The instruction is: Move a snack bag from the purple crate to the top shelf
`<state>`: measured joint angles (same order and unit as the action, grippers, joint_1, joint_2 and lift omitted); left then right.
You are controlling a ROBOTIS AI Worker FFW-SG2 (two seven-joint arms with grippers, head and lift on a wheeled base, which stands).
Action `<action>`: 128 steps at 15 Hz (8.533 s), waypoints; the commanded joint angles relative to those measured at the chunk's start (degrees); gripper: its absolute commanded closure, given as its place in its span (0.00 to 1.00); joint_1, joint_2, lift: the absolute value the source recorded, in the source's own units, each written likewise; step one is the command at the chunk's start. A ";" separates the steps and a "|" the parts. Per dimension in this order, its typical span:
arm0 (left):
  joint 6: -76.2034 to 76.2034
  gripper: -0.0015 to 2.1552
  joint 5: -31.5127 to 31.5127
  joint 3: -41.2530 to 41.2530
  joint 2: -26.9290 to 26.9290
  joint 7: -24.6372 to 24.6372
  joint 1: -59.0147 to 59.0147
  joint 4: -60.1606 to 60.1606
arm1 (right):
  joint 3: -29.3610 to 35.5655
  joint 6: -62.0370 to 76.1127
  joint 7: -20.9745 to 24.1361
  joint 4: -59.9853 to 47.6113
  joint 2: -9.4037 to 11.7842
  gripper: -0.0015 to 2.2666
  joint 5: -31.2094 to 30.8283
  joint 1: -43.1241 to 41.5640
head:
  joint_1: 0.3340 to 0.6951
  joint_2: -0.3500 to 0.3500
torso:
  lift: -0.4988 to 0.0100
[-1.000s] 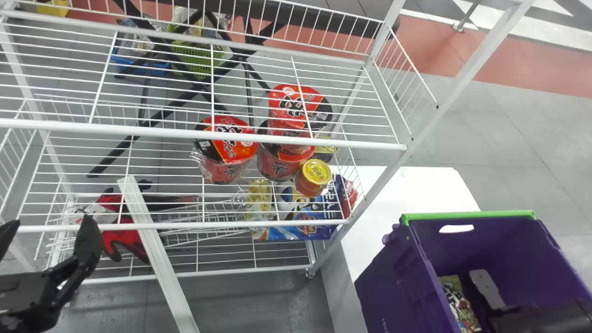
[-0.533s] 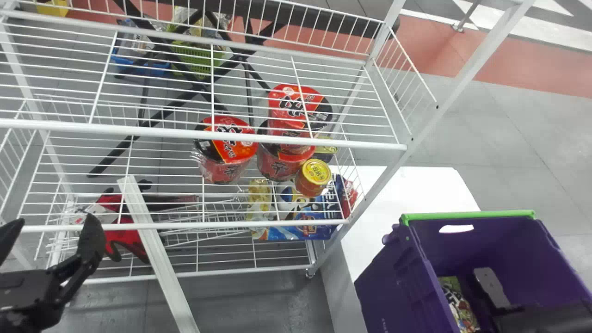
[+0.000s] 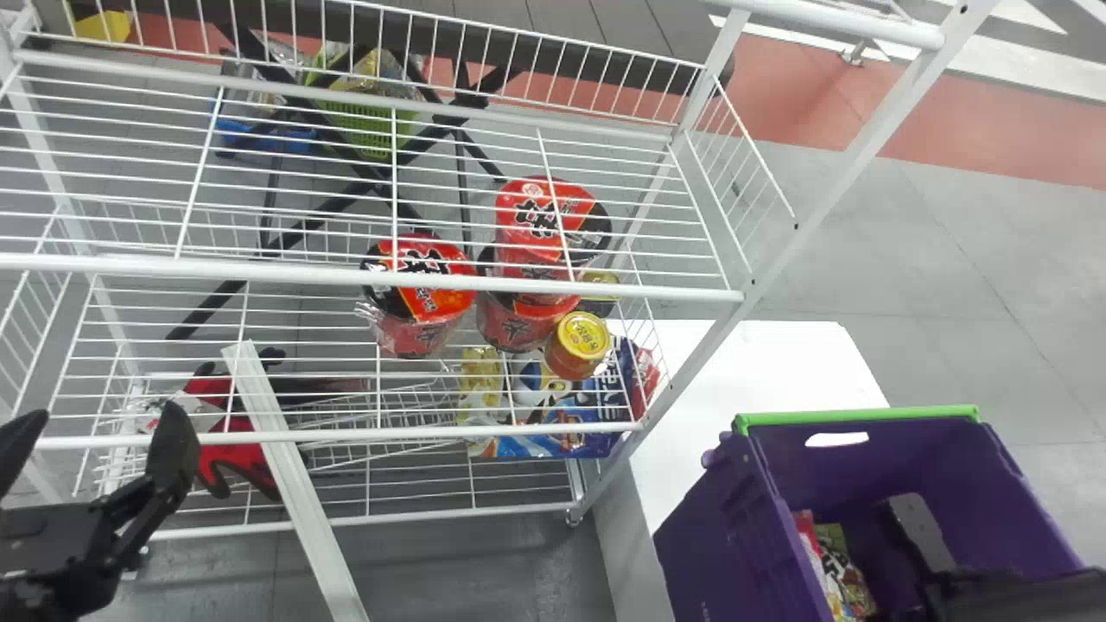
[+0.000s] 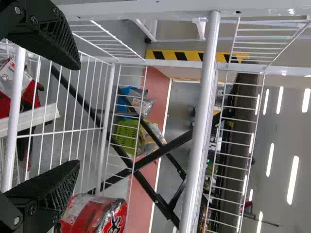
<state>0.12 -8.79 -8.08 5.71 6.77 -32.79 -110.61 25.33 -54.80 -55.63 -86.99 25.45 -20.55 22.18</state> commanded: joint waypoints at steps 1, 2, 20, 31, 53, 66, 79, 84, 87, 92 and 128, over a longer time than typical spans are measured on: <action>-0.08 0.06 0.00 0.08 0.00 0.00 0.10 0.13 | 1.13 0.35 0.00 -0.55 -0.22 0.73 -0.01 0.32 | 1.00 0.00 | 0.16; -0.26 0.06 0.00 0.17 0.00 0.00 0.19 0.22 | 1.74 0.35 0.00 -1.17 -0.40 0.73 -0.01 0.67 | 1.00 0.00 | 0.17; -0.08 0.06 -0.27 0.43 0.00 -0.44 1.86 2.15 | 5.87 -0.35 -0.35 -4.51 -2.86 0.73 0.78 2.60 | 1.00 0.00 | 0.31; -0.44 0.06 0.09 0.79 0.00 0.26 1.68 1.53 | 7.02 -2.29 -0.88 -8.29 -3.30 0.73 0.69 3.92 | 1.00 0.00 | 0.40; -0.79 0.06 0.44 -0.09 -0.09 0.44 2.38 2.24 | 8.25 -1.76 -1.50 -8.46 -3.30 0.73 0.69 4.09 | 1.00 0.00 | 0.57; 0.09 0.06 0.61 -0.71 -0.18 0.70 2.03 2.06 | 8.42 -0.53 -1.41 -8.55 -3.30 0.72 1.04 4.45 | 1.00 0.00 | 0.67; 0.09 0.06 0.70 -0.71 -0.18 0.70 1.77 1.62 | 8.42 0.00 -1.32 -8.55 -3.39 0.72 1.04 4.36 | 1.00 0.00 | 0.77; -0.08 0.06 0.61 -0.62 -0.09 0.70 1.15 0.39 | 7.98 -0.18 -1.32 -8.81 -3.47 0.72 1.04 4.18 | 1.00 0.00 | 0.81; -0.61 0.06 0.79 -0.36 0.00 0.97 0.63 -0.40 | 7.81 -0.18 -1.23 -8.99 -3.47 0.72 1.04 4.09 | 1.00 0.00 | 0.83; -1.67 0.06 0.88 -0.09 0.18 0.97 0.10 -2.07 | 7.19 -1.23 -1.23 -10.31 -3.65 0.72 0.95 4.09 | 1.00 0.00 | 0.87; -1.31 0.06 1.23 -0.01 -0.18 1.05 2.12 1.80 | 18.62 -22.33 -13.18 -46.17 -13.67 0.72 11.94 4.97 | 1.00 0.00 | 1.00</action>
<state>-1.22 -7.60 -8.16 5.56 7.82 -30.78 -109.20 44.05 -72.46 -68.55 -129.14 12.40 -9.01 27.81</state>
